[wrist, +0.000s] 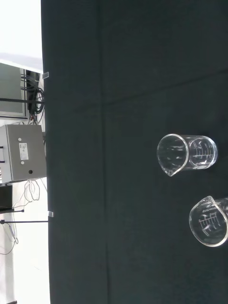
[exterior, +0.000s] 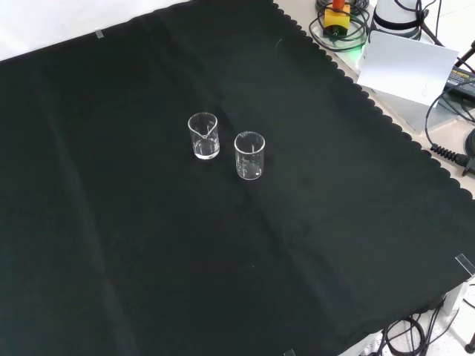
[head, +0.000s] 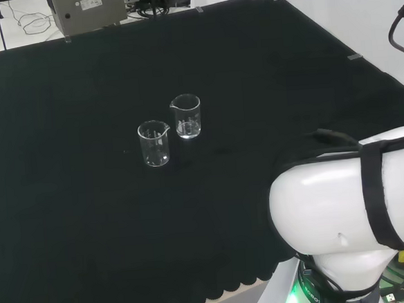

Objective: Pick up the beaker on the right.

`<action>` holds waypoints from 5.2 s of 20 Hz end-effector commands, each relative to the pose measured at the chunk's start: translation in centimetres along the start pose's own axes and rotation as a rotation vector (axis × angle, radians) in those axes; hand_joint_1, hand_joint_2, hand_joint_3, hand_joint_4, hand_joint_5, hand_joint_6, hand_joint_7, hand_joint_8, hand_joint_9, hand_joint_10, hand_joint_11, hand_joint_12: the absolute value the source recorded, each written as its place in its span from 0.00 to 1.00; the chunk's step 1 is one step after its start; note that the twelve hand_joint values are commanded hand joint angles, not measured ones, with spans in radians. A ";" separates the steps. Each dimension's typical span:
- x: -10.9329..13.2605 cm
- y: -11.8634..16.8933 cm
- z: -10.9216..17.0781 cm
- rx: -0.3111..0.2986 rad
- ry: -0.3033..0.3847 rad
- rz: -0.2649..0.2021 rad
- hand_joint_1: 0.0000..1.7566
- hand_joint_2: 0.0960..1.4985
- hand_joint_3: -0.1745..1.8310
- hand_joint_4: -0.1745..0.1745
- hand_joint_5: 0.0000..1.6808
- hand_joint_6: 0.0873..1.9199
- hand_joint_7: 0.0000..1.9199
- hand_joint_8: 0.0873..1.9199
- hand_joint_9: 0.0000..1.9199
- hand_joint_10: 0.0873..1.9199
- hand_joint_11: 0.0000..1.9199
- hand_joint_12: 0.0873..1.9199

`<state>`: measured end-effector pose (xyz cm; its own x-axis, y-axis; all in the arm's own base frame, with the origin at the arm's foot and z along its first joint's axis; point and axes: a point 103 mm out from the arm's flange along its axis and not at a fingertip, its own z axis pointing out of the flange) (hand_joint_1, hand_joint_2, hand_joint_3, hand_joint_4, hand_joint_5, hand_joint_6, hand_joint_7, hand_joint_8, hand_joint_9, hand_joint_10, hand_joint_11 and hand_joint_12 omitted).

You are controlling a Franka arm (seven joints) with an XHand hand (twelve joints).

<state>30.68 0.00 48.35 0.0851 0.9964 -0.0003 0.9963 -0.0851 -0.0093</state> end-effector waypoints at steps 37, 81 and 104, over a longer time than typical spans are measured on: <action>0.2 15.9 14.9 0.145 0.001 0.097 0.10 0.85 0.22 0.39 0.21 0.00 0.01 0.26 0.05 0.33 0.00 0.63; -3.7 18.2 30.6 0.192 0.345 -0.391 0.47 0.35 0.35 0.38 0.28 0.00 0.18 0.33 0.27 0.31 0.11 0.72; -5.2 19.5 39.3 0.222 0.539 -0.413 0.47 0.30 0.36 0.32 0.25 0.00 0.15 0.35 0.23 0.31 0.03 0.72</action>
<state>48.63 -6.99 10.35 -0.2353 0.8184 0.5242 0.9311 0.3446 -0.1200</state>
